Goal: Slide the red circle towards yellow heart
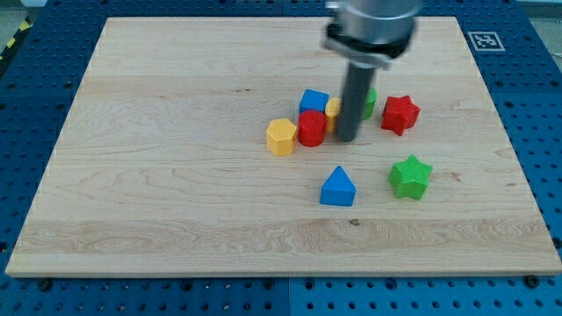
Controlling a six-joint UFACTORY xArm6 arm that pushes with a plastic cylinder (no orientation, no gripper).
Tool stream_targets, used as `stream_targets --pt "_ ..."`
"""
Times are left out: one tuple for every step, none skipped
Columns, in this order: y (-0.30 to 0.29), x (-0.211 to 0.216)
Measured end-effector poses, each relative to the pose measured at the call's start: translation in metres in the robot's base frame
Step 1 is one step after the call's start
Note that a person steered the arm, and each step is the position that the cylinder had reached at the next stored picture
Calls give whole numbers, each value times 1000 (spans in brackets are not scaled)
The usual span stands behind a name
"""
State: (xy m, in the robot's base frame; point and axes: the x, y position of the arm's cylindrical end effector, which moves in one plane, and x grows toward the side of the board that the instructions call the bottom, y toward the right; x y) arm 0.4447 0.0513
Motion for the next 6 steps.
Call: stream_targets --pt "-52 -36" --pt "-29 -44" --pt "-29 -74" --pt "-78 -97" --pt "-148 -49" --pt "-84 -27"
